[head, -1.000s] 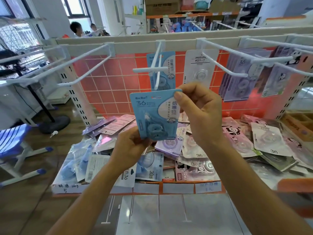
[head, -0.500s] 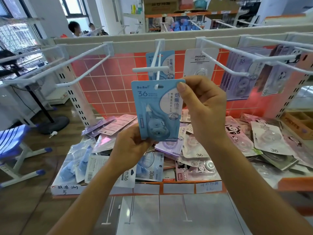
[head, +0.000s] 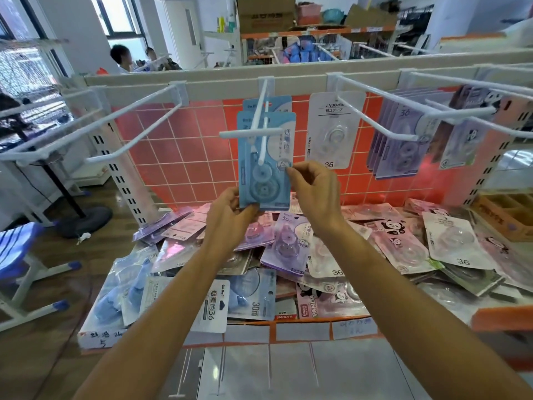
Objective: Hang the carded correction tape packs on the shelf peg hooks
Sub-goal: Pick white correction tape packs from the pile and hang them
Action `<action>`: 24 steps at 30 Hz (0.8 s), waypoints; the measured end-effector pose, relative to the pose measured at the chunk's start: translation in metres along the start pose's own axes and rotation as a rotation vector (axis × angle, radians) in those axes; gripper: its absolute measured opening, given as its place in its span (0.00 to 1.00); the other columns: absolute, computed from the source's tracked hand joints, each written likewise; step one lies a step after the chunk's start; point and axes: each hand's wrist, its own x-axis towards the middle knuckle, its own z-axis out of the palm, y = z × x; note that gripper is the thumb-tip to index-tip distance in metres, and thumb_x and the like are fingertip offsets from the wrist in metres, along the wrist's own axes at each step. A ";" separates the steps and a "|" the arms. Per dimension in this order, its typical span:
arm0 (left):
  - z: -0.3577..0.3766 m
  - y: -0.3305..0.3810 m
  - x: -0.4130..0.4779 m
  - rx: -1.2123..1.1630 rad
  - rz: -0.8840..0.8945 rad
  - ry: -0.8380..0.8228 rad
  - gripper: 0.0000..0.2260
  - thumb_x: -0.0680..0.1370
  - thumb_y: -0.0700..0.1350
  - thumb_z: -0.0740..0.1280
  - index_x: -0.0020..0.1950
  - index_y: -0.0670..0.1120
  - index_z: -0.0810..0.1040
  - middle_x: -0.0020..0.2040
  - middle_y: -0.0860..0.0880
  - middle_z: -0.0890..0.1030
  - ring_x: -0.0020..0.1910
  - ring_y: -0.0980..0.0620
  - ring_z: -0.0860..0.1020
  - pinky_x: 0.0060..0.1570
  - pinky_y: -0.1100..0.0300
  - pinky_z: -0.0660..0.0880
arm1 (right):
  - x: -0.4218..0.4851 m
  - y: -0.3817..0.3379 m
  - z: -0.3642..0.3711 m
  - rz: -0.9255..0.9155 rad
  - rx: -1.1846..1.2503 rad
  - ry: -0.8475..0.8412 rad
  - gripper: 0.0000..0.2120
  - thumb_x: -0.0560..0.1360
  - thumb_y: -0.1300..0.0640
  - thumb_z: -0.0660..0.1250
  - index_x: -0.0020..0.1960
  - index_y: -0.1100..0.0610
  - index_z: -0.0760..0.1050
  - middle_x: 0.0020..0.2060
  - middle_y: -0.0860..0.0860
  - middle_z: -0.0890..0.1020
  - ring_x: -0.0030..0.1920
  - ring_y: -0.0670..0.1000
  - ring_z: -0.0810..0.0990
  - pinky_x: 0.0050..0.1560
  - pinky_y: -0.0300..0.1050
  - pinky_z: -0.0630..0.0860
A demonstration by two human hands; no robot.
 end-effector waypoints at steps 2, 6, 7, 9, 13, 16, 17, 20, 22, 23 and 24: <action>0.005 -0.002 0.017 0.114 0.017 0.043 0.08 0.74 0.38 0.69 0.51 0.45 0.76 0.44 0.47 0.84 0.41 0.49 0.84 0.43 0.49 0.81 | 0.016 0.001 0.006 0.001 -0.060 0.019 0.06 0.76 0.56 0.67 0.44 0.57 0.81 0.37 0.50 0.82 0.39 0.50 0.80 0.45 0.54 0.79; 0.015 0.000 0.038 0.132 0.004 0.030 0.06 0.75 0.37 0.66 0.45 0.49 0.76 0.40 0.47 0.83 0.40 0.49 0.83 0.45 0.49 0.82 | 0.041 0.003 0.013 0.033 -0.174 0.038 0.09 0.77 0.54 0.66 0.49 0.59 0.81 0.44 0.53 0.83 0.46 0.51 0.79 0.51 0.48 0.75; 0.016 0.000 0.042 0.122 -0.015 0.022 0.07 0.75 0.37 0.66 0.44 0.50 0.76 0.40 0.47 0.83 0.40 0.49 0.83 0.46 0.49 0.82 | 0.046 0.003 0.014 0.042 -0.188 0.040 0.10 0.77 0.54 0.66 0.50 0.59 0.81 0.46 0.53 0.83 0.47 0.51 0.79 0.51 0.47 0.74; 0.018 -0.001 0.051 0.158 -0.028 0.012 0.06 0.76 0.38 0.66 0.45 0.49 0.76 0.40 0.48 0.83 0.40 0.49 0.83 0.45 0.51 0.82 | 0.053 0.004 0.016 0.044 -0.207 0.056 0.10 0.77 0.54 0.66 0.51 0.60 0.81 0.47 0.53 0.83 0.48 0.51 0.79 0.51 0.46 0.74; 0.017 -0.003 0.055 0.276 -0.023 -0.001 0.03 0.76 0.41 0.66 0.48 0.45 0.78 0.38 0.50 0.82 0.36 0.51 0.80 0.37 0.58 0.79 | 0.057 0.009 0.018 0.054 -0.217 0.052 0.11 0.77 0.53 0.66 0.50 0.60 0.81 0.46 0.55 0.84 0.48 0.54 0.80 0.52 0.50 0.75; 0.016 -0.007 0.043 0.560 0.001 -0.041 0.11 0.77 0.42 0.66 0.59 0.43 0.77 0.44 0.49 0.82 0.41 0.49 0.80 0.39 0.63 0.71 | 0.052 0.021 0.019 0.059 -0.258 -0.015 0.11 0.77 0.55 0.65 0.50 0.62 0.80 0.46 0.57 0.83 0.48 0.56 0.80 0.54 0.54 0.75; 0.015 -0.012 0.039 0.662 0.007 -0.047 0.15 0.77 0.43 0.66 0.63 0.41 0.75 0.48 0.47 0.83 0.46 0.47 0.80 0.43 0.62 0.70 | 0.048 0.026 0.018 0.081 -0.275 -0.048 0.11 0.77 0.56 0.64 0.52 0.62 0.80 0.47 0.57 0.83 0.49 0.56 0.80 0.55 0.54 0.75; 0.013 -0.027 0.022 0.796 0.046 -0.102 0.15 0.77 0.43 0.65 0.63 0.40 0.73 0.53 0.44 0.82 0.52 0.43 0.79 0.49 0.56 0.72 | 0.034 0.044 0.016 0.165 -0.325 -0.146 0.10 0.76 0.60 0.64 0.55 0.61 0.80 0.50 0.56 0.83 0.51 0.56 0.81 0.53 0.48 0.75; 0.012 -0.032 0.009 0.880 0.088 -0.195 0.12 0.78 0.44 0.64 0.59 0.42 0.76 0.52 0.43 0.82 0.51 0.43 0.79 0.46 0.56 0.71 | 0.022 0.056 0.015 0.217 -0.339 -0.180 0.10 0.76 0.61 0.65 0.54 0.60 0.80 0.50 0.55 0.83 0.52 0.55 0.80 0.52 0.45 0.74; 0.012 -0.034 0.004 0.932 0.100 -0.250 0.11 0.78 0.46 0.64 0.57 0.42 0.77 0.51 0.43 0.81 0.51 0.43 0.79 0.44 0.57 0.69 | 0.016 0.060 0.015 0.236 -0.331 -0.190 0.09 0.75 0.62 0.64 0.54 0.60 0.80 0.50 0.55 0.83 0.52 0.55 0.80 0.51 0.43 0.74; 0.012 -0.035 -0.001 0.979 0.106 -0.306 0.12 0.78 0.49 0.64 0.55 0.42 0.76 0.50 0.44 0.80 0.51 0.43 0.78 0.44 0.57 0.68 | 0.011 0.064 0.014 0.251 -0.318 -0.198 0.09 0.75 0.63 0.64 0.53 0.60 0.80 0.51 0.55 0.83 0.53 0.54 0.80 0.52 0.44 0.74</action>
